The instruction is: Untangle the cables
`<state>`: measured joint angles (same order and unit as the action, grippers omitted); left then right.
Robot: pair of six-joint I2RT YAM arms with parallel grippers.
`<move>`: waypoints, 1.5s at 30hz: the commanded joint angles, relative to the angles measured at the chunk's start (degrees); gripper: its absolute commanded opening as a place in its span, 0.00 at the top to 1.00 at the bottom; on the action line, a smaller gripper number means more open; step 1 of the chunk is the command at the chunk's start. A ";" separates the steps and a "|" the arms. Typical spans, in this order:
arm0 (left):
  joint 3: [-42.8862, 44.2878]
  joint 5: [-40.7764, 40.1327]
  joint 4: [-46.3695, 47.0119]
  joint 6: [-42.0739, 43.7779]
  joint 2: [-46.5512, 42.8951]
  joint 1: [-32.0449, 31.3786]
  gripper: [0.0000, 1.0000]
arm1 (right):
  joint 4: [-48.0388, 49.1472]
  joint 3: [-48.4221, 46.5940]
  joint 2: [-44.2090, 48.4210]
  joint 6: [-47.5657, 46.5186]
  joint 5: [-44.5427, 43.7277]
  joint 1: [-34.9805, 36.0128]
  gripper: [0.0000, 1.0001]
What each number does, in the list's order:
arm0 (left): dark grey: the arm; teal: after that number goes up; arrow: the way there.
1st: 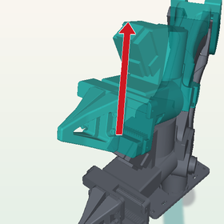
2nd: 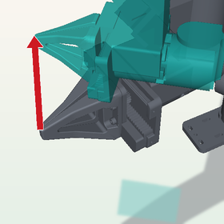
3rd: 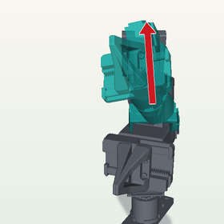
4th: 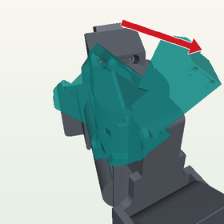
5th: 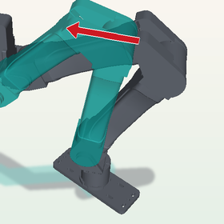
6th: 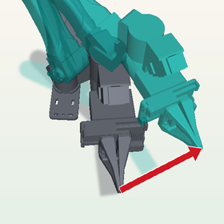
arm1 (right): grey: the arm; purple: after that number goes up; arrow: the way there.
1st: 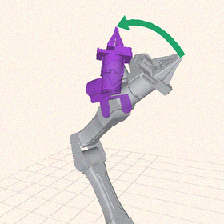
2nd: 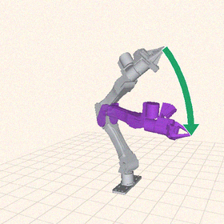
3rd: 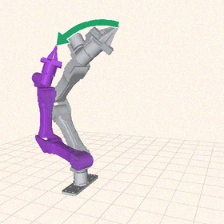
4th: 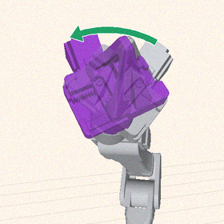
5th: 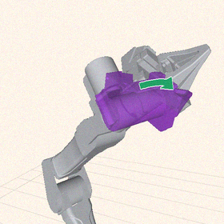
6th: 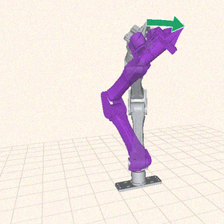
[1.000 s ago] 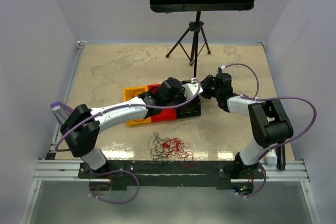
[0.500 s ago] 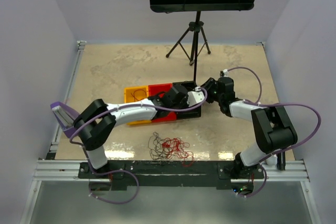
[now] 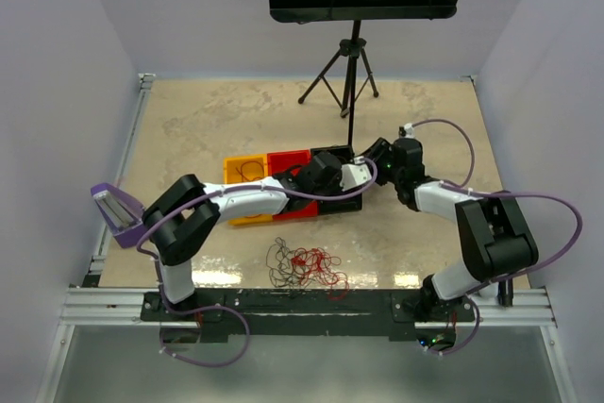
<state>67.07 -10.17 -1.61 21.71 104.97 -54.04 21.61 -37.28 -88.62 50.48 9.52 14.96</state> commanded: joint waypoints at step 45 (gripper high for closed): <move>2.46 0.16 -14.48 0.17 -17.69 2.80 0.17 | 12.58 2.56 -0.42 13.60 9.56 -1.69 1.00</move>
<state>73.71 -9.41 -13.19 23.94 87.94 -52.62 31.59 -35.68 -93.43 62.92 18.11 13.32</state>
